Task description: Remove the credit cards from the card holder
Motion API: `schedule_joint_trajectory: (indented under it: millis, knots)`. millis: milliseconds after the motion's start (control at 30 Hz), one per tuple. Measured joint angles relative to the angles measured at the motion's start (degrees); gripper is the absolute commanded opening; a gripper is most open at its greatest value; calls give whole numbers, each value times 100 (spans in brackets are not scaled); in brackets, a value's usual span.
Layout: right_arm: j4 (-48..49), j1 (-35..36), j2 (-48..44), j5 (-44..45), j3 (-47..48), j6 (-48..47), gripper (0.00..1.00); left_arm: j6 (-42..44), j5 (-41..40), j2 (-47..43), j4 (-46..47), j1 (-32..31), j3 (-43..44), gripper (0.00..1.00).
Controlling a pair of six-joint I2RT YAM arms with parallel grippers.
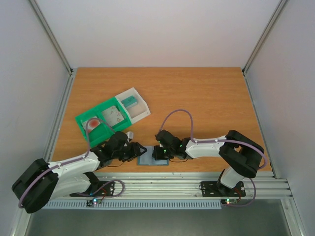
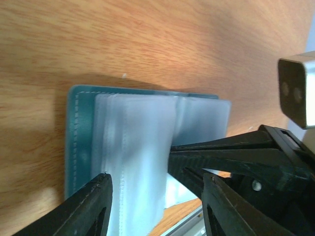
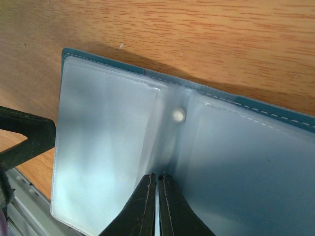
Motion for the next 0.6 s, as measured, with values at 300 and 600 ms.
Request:
schedule_joint_trajectory:
  millis: [300,600]
  knots:
    - [0,0,0,0,0,-2,5,133,-68,107,-195,0,0,51]
    - [2,0,0,0,0,-2,5,105,59,264,-42,0,0,39]
